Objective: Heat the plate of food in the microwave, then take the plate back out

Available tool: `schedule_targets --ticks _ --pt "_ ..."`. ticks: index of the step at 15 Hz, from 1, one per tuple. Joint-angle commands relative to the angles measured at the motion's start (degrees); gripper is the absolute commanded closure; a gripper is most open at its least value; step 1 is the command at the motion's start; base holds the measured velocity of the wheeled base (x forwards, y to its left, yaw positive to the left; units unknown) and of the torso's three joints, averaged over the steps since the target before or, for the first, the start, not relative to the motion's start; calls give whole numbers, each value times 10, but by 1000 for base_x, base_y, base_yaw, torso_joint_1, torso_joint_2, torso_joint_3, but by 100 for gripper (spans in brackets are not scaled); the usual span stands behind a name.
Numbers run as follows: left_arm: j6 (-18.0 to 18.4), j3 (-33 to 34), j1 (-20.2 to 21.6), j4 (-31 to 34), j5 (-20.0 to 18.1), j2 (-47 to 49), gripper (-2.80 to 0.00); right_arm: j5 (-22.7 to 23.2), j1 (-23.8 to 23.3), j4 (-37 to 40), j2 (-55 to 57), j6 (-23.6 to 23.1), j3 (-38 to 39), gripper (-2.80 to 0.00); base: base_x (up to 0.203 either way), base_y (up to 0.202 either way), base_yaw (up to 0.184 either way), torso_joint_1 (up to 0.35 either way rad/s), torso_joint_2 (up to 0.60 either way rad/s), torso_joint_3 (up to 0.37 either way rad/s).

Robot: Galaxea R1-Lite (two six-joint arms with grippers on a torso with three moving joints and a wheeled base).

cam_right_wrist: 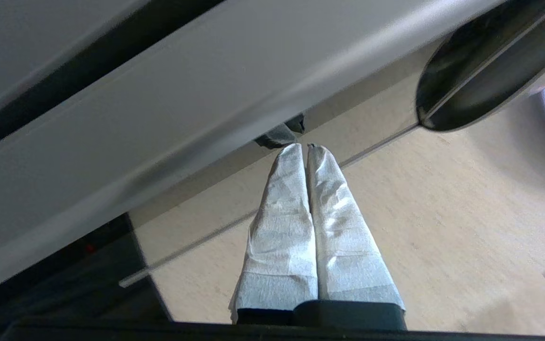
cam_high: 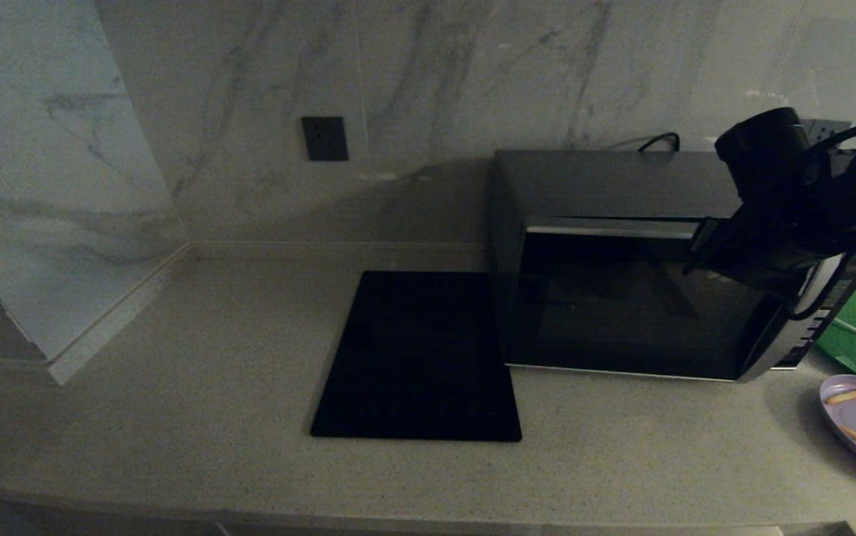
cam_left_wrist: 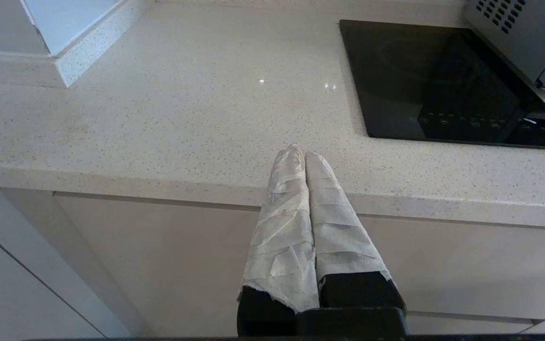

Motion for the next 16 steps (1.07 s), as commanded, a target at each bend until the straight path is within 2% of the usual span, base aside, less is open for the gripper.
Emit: schedule_targets --ticks 1,5,10,12,16 --pt "0 0 0 0 0 0 0 7 -11 -3 16 2 -2 0 0 0 0 0 0 0" --pt "0 0 0 0 0 0 0 19 -11 -42 19 1 -2 0 0 0 0 0 0 0" --pt "0 0 0 0 0 0 0 14 -11 -135 17 -26 19 0 0 0 0 0 0 0" --pt "0 0 0 0 0 1 0 13 -12 -142 6 -27 31 0 0 0 0 0 0 0" --pt "0 0 1 0 0 0 0 17 -13 -141 -87 -54 121 0 0 0 0 0 0 0"
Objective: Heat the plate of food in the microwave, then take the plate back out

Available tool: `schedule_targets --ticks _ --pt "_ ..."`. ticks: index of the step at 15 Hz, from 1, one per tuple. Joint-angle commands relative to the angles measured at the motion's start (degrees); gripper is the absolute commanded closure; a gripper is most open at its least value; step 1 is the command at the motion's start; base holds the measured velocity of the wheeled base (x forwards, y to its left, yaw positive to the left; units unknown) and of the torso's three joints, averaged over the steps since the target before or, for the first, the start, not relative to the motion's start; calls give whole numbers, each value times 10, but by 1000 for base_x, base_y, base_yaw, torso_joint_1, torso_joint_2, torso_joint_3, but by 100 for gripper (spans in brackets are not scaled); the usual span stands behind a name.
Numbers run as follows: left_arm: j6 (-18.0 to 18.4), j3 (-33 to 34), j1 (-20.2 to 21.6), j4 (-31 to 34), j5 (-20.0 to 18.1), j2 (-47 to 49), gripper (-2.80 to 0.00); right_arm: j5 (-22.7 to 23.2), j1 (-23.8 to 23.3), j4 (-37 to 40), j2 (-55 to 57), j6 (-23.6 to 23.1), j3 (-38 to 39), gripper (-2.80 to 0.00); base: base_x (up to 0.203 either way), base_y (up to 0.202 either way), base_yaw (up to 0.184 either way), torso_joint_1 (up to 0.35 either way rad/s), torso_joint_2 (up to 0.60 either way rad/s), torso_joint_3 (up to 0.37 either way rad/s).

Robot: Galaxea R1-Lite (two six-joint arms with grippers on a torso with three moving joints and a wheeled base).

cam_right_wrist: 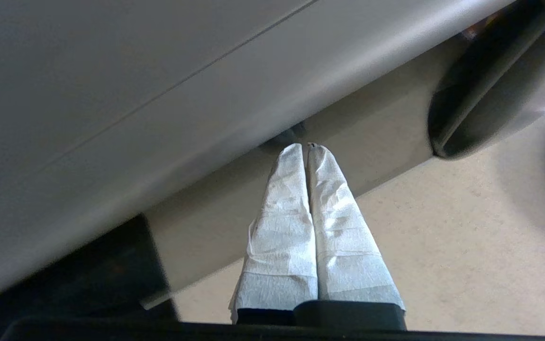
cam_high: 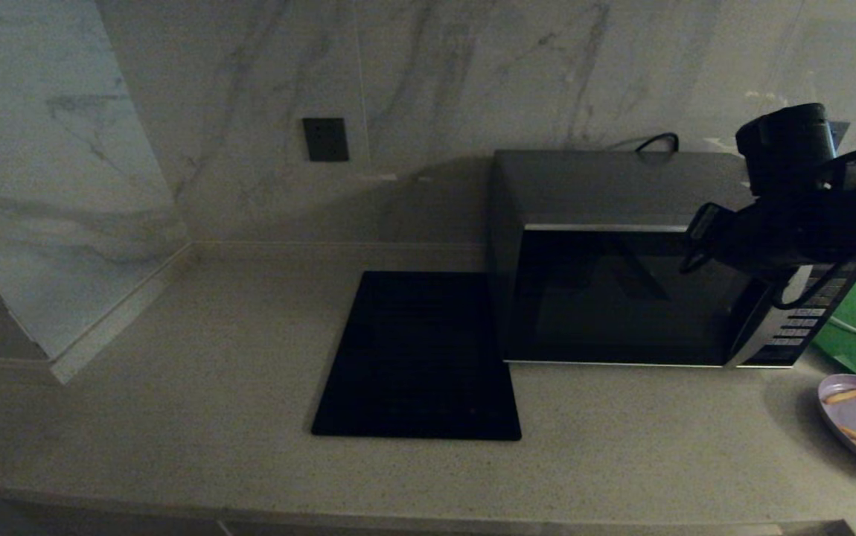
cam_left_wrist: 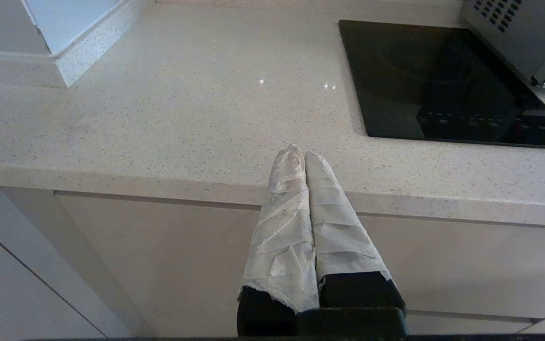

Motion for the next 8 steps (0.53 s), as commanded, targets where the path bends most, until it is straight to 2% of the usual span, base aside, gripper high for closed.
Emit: schedule_targets --ticks 1,5,6,8 --pt "0 0 0 0 0 0 0 0 0 16 -92 -18 74 0 0 0 0 0 0 0" --pt "0 0 0 0 0 0 0 1 -10 30 -253 -67 182 0 0 0 0 0 0 0" --pt "0 0 0 0 0 0 0 2 -28 36 -293 -85 198 0 0 0 0 0 0 0" --pt "0 0 0 0 0 0 0 28 -95 43 -384 -138 220 0 0 0 0 0 0 0"
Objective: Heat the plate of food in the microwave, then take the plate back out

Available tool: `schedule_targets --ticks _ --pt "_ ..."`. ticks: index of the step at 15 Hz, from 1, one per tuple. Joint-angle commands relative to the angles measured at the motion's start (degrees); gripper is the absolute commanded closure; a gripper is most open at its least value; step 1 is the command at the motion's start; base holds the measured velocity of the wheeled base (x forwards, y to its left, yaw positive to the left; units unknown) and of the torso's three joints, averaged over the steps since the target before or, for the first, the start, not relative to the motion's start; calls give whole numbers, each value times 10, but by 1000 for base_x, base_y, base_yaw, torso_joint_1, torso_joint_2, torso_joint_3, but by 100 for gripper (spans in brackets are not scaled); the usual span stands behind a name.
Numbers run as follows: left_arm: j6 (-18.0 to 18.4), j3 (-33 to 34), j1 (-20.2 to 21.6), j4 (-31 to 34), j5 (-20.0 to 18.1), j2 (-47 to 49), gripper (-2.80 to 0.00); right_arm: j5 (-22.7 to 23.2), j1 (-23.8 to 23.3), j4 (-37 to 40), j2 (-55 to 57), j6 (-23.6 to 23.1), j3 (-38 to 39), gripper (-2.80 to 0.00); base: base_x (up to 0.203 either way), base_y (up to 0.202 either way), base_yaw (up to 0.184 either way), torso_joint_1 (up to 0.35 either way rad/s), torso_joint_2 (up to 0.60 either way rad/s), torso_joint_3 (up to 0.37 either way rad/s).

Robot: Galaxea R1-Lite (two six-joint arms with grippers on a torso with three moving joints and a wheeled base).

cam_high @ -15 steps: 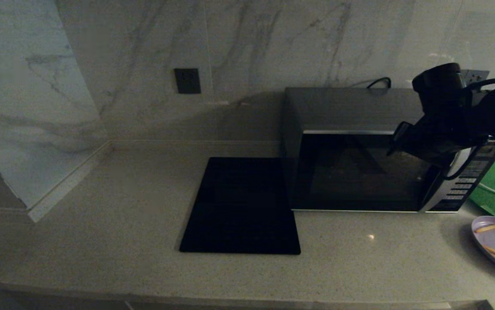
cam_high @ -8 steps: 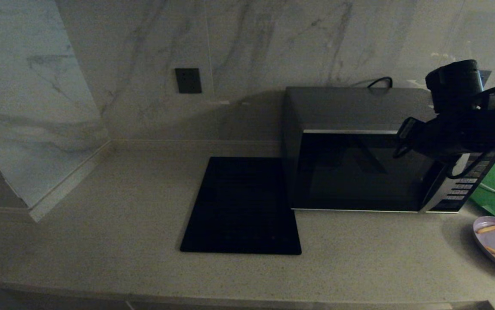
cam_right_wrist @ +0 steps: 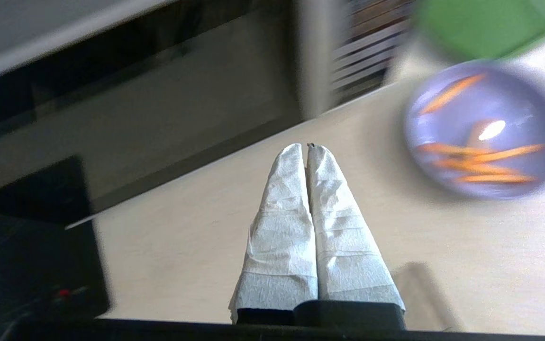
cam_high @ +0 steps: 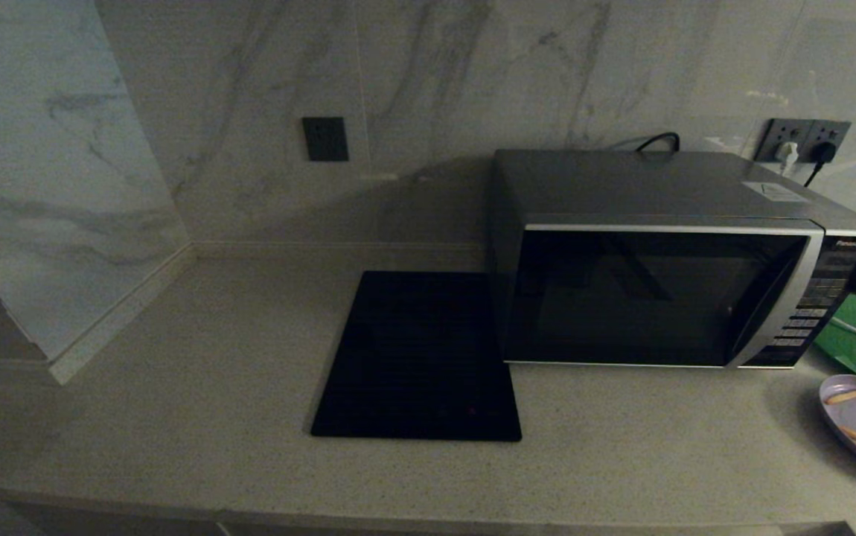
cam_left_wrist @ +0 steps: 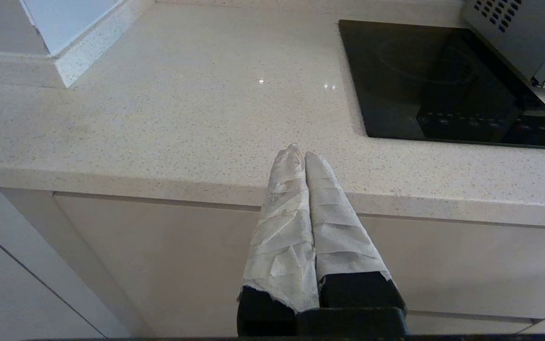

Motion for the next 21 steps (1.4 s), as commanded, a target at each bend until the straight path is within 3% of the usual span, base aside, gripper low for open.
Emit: schedule_targets --ticks 1,2,4,8,11,21 --pt "-1 0 0 0 0 0 0 40 -86 6 -153 -53 24 0 0 0 0 0 0 0" --pt "-1 0 0 0 0 0 0 73 -127 8 -200 -81 28 0 0 0 0 0 0 0" --pt "-1 0 0 0 0 0 0 119 -161 13 -287 -113 33 0 0 0 0 0 0 0" --pt "-1 0 0 0 0 0 0 170 -124 82 -452 -157 80 0 0 0 0 0 0 0" --pt "-1 0 0 0 0 0 0 154 -56 116 -540 -188 149 0 0 0 0 0 0 0" --pt "-1 0 0 0 0 1 0 119 -40 118 -727 -208 361 0 0 0 0 0 0 0"
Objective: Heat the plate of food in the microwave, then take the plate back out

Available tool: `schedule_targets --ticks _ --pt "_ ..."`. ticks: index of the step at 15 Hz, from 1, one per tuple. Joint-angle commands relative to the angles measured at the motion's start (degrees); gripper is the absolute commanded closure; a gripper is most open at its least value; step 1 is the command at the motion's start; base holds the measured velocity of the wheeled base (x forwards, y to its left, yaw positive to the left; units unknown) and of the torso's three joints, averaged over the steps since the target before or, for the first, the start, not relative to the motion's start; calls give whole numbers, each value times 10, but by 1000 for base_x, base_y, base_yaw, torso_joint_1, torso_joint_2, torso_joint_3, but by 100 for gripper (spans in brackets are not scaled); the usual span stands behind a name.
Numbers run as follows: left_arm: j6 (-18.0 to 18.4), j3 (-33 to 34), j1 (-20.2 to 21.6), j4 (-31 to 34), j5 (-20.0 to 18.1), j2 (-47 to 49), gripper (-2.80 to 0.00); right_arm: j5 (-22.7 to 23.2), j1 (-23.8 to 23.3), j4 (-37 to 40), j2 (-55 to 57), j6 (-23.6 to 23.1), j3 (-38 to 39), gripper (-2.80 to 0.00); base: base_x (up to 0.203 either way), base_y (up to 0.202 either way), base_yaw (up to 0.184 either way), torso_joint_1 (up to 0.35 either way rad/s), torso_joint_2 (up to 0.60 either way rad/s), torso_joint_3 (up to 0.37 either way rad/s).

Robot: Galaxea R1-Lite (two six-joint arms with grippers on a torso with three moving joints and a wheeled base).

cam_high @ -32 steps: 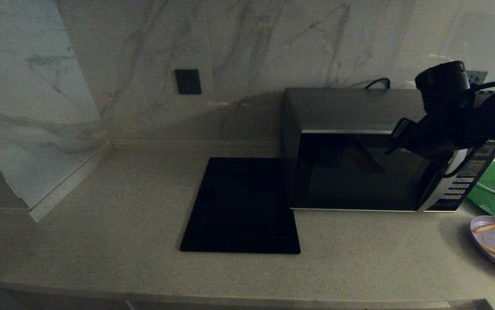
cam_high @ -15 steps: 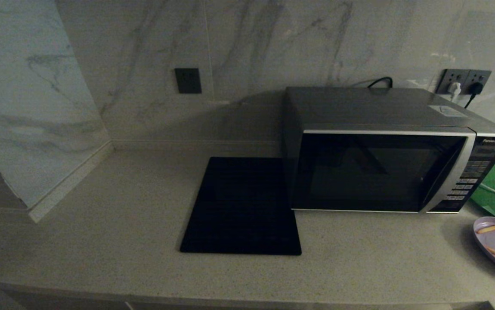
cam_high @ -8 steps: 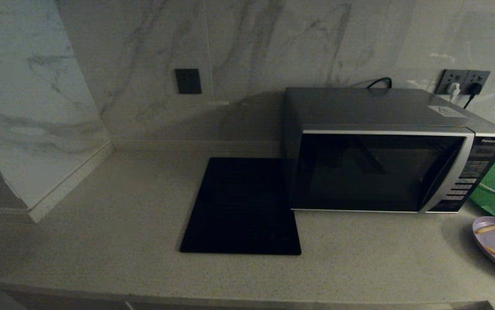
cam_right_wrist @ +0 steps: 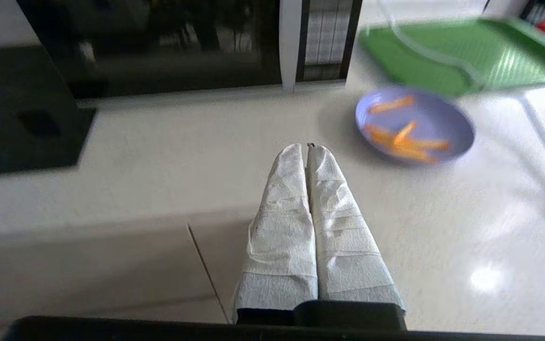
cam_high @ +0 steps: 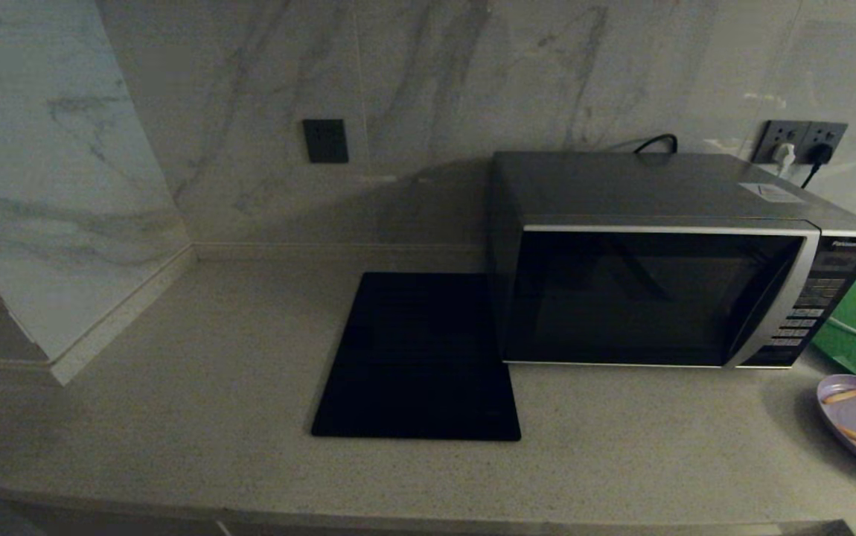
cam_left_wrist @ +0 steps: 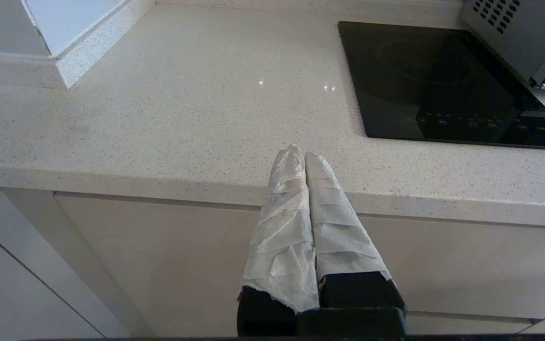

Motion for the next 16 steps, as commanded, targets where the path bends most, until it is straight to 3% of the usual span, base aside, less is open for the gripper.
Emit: schedule_targets --ticks 1,3,6,7,12,16 --pt "0 0 0 0 0 0 0 1 0 -5 -40 1 67 0 0 0 0 0 0 0" --pt "0 0 0 0 0 0 0 1 0 -66 -55 -3 155 0 0 0 0 0 0 0" --pt "0 0 0 0 0 0 0 4 0 -243 -62 -38 275 0 0 0 0 0 0 0" --pt "0 0 0 0 0 0 0 28 0 -268 -63 -53 287 0 0 0 0 0 0 0" --pt "0 0 0 0 0 0 0 105 0 -274 -64 -82 297 0 0 0 0 0 0 0" --pt "0 0 0 0 0 0 0 117 0 -275 -64 -13 312 0 0 0 0 0 0 0"
